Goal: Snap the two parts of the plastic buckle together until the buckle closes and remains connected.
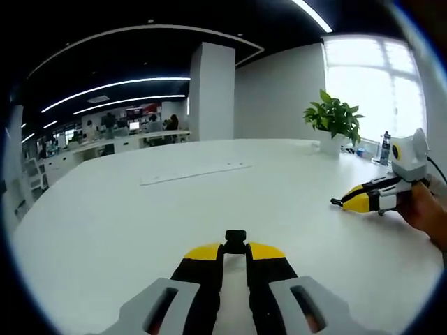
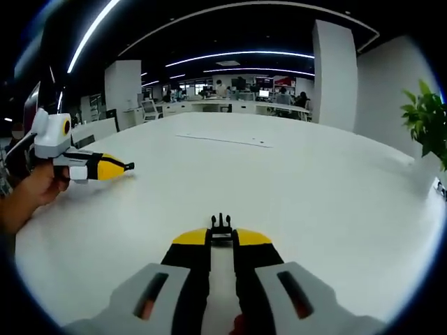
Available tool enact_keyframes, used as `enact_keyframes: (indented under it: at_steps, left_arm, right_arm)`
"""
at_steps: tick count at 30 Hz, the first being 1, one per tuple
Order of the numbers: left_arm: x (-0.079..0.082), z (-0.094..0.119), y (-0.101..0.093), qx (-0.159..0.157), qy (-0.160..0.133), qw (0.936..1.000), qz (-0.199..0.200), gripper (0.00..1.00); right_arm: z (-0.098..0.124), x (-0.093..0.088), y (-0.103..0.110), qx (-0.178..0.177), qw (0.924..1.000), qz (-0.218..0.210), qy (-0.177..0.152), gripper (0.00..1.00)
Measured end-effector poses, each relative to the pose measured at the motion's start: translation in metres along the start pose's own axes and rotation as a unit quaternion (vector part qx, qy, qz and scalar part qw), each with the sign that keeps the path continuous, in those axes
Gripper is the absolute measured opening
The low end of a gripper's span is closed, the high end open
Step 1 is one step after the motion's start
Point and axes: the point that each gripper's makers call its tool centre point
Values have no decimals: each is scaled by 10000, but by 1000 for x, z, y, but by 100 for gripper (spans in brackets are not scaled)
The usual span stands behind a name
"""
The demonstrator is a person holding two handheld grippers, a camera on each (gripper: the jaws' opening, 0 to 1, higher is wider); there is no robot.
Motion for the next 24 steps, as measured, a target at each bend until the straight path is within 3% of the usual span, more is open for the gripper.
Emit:
enact_keyframes:
  at_steps: [20, 21, 24]
  left_arm:
    - [2, 28, -12, -107, -102, 9999, -19, 12]
    - [2, 30, -11, -41, -109, 9998, -170, 12]
    - [2, 36, -19, -233, -144, 9995, -152, 12]
  right_arm:
    - [18, 7, 11, 54, 9999, 147, -14, 13]
    - [19, 7, 12, 65, 9999, 155, -17, 13]
    - [21, 5, 19, 163, 9997, 175, 12, 13]
Point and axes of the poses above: the point that each gripper's makers call its tool centre point, and the gripper's own axes: z roughly backward along the fingers, y roughly to its left, x roughly out of its top, and after that the axes turned 9 degrees about z, right-handed
